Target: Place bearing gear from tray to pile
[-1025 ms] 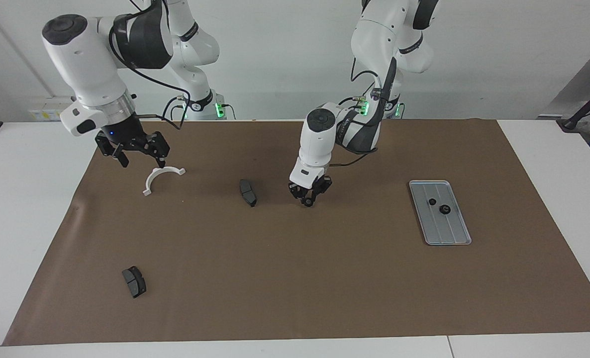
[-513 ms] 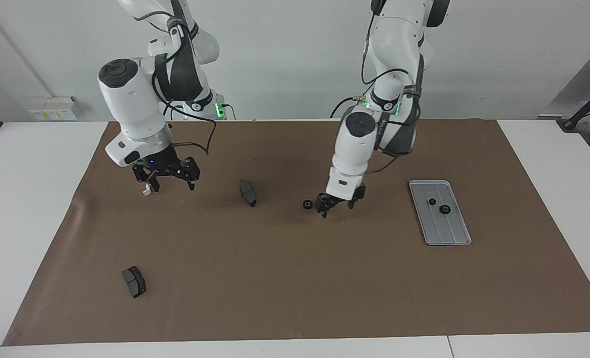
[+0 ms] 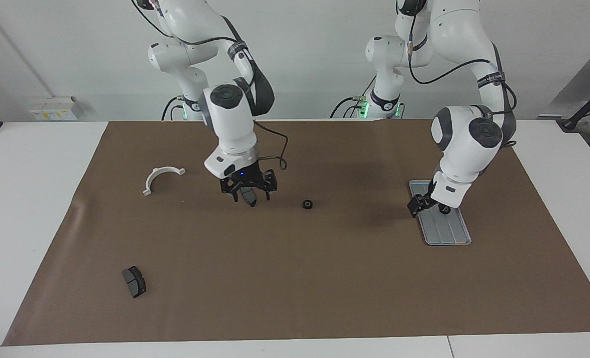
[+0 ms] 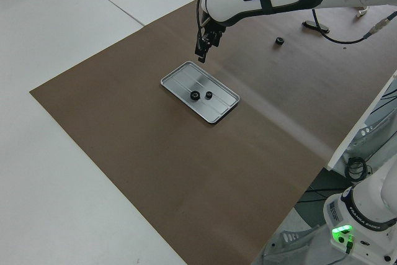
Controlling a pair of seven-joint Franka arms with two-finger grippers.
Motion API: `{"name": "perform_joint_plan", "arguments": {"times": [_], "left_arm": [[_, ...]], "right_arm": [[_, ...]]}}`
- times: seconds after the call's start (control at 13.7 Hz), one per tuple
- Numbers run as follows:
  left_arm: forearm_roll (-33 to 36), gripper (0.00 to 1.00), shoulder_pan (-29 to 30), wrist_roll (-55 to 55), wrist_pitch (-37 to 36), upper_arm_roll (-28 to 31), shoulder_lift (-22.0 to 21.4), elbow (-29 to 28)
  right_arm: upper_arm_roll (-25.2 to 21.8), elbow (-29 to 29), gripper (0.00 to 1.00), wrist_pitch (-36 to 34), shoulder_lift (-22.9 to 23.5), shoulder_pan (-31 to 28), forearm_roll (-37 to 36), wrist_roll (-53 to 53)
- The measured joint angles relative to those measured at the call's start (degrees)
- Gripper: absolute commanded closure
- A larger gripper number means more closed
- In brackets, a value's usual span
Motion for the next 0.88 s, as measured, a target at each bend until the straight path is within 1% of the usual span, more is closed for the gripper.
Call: {"name": "perform_joint_plan", "arguments": {"times": [0.15, 0.29, 0.44, 0.59, 0.73, 0.81, 0.88], "left_arm": [[0.0, 0.00, 3.0, 3.2, 3.6, 0.0, -0.7, -3.9], [0.0, 0.00, 4.5, 3.6, 7.2, 0.0, -1.3, -7.1], [0.0, 0.00, 5.4, 3.6, 10.1, 0.0, -1.3, -9.5], [0.0, 0.02, 6.1, 3.6, 13.2, -0.1, -1.3, -12.0], [0.0, 0.12, 6.3, 3.6, 14.8, -0.1, -1.3, -13.7], [0.0, 0.20, 6.4, 3.6, 15.0, -0.1, -1.3, -14.1], [0.0, 0.30, 6.4, 3.6, 15.1, -0.1, -1.3, -14.2]], "right_arm": [[0.0, 1.3, 0.00, 1.4, 3.3, 5.0, 0.0, 3.7], [0.0, 4.7, 0.00, 1.5, 7.6, 8.8, -0.3, 7.9], [0.0, 7.4, 0.00, 1.5, 11.3, 10.6, -1.4, 9.5], [-0.3, 8.2, 0.00, 2.3, 13.2, 10.6, -2.0, 9.5], [-0.6, 8.2, 0.00, 4.2, 14.4, 10.6, -2.1, 9.5], [-0.6, 8.2, 0.00, 4.5, 14.8, 10.6, -2.4, 9.5], [-0.6, 8.2, 0.07, 4.6, 15.0, 10.6, -2.7, 9.5]]}}
